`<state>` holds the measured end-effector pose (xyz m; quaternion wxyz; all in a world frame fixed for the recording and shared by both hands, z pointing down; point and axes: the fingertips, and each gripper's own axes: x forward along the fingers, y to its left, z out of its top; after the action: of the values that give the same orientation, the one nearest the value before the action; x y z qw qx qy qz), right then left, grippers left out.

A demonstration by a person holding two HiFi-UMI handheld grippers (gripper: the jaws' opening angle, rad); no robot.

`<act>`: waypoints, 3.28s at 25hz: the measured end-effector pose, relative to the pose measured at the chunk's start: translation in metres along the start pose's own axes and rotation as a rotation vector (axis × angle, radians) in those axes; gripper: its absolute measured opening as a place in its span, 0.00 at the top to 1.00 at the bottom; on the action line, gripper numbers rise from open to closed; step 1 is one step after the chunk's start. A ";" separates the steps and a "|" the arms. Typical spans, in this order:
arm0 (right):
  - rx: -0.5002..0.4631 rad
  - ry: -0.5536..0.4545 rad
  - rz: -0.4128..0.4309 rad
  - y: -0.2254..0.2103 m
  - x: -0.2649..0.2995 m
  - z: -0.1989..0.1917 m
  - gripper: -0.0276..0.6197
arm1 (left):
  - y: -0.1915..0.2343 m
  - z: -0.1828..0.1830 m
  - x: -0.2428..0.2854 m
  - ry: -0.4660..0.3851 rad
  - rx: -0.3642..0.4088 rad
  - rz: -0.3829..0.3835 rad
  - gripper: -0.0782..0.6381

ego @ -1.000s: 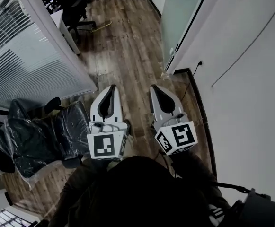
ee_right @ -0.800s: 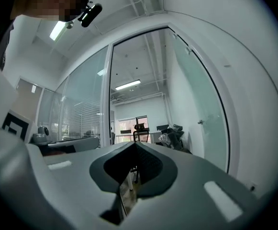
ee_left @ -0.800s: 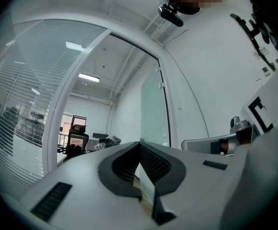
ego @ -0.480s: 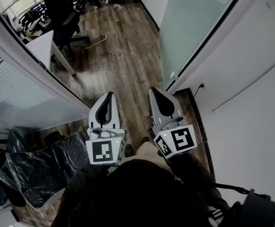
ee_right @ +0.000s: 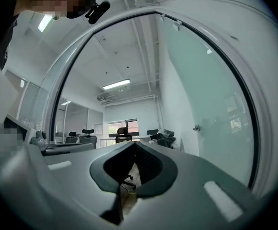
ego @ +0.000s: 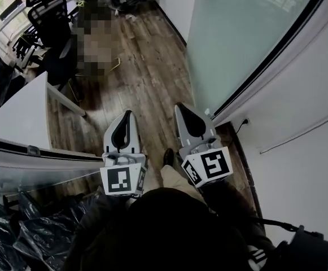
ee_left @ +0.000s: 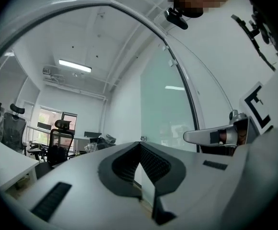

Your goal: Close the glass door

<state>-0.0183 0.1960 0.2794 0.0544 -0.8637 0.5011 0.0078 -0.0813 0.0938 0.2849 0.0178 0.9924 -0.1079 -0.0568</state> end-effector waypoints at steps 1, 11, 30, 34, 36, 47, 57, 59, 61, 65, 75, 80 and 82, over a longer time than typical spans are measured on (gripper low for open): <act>0.003 0.003 0.004 -0.016 0.019 0.002 0.95 | 0.002 0.000 0.026 0.002 0.002 -0.003 0.90; 0.020 -0.008 -0.002 -0.122 0.168 0.001 0.95 | 0.039 -0.011 0.204 0.008 0.028 -0.012 0.90; 0.010 0.006 -0.090 -0.338 0.532 -0.039 0.95 | 0.163 -0.083 0.614 0.009 0.003 -0.123 0.90; 0.008 0.012 -0.143 -0.385 0.578 -0.036 0.95 | 0.170 -0.093 0.681 0.040 -0.006 -0.163 0.90; 0.003 0.012 -0.167 -0.399 0.592 -0.036 0.95 | 0.171 -0.098 0.704 0.047 -0.013 -0.185 0.90; 0.030 0.025 -0.246 -0.515 0.674 -0.053 0.95 | 0.140 -0.119 0.869 0.028 -0.013 -0.320 0.90; -0.072 -0.036 -0.283 -0.614 0.725 -0.010 0.95 | 0.086 -0.113 0.992 -0.020 -0.036 -0.413 0.90; -0.128 -0.046 -0.306 -0.629 0.725 0.009 0.95 | 0.080 -0.106 1.005 -0.033 -0.038 -0.428 0.90; -0.167 -0.037 -0.330 -0.648 0.722 0.018 0.92 | 0.072 -0.109 1.017 -0.032 -0.040 -0.451 0.90; -0.192 0.018 -0.384 -0.681 0.713 0.005 0.89 | 0.054 -0.120 1.041 -0.016 -0.053 -0.500 0.90; -0.177 0.157 -0.461 -0.699 0.698 -0.046 0.79 | 0.012 -0.127 1.060 -0.011 -0.058 -0.623 0.90; -0.102 0.212 -0.462 -0.720 0.699 -0.074 0.78 | -0.009 -0.127 1.063 0.007 -0.051 -0.655 0.90; -0.087 0.228 -0.474 -0.727 0.699 -0.084 0.78 | -0.010 -0.131 1.065 0.016 -0.044 -0.648 0.90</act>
<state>0.9560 -0.0598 0.3774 -0.0395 -0.9537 0.2870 -0.0809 0.9691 -0.1240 0.2984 0.0212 0.9748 0.2152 -0.0543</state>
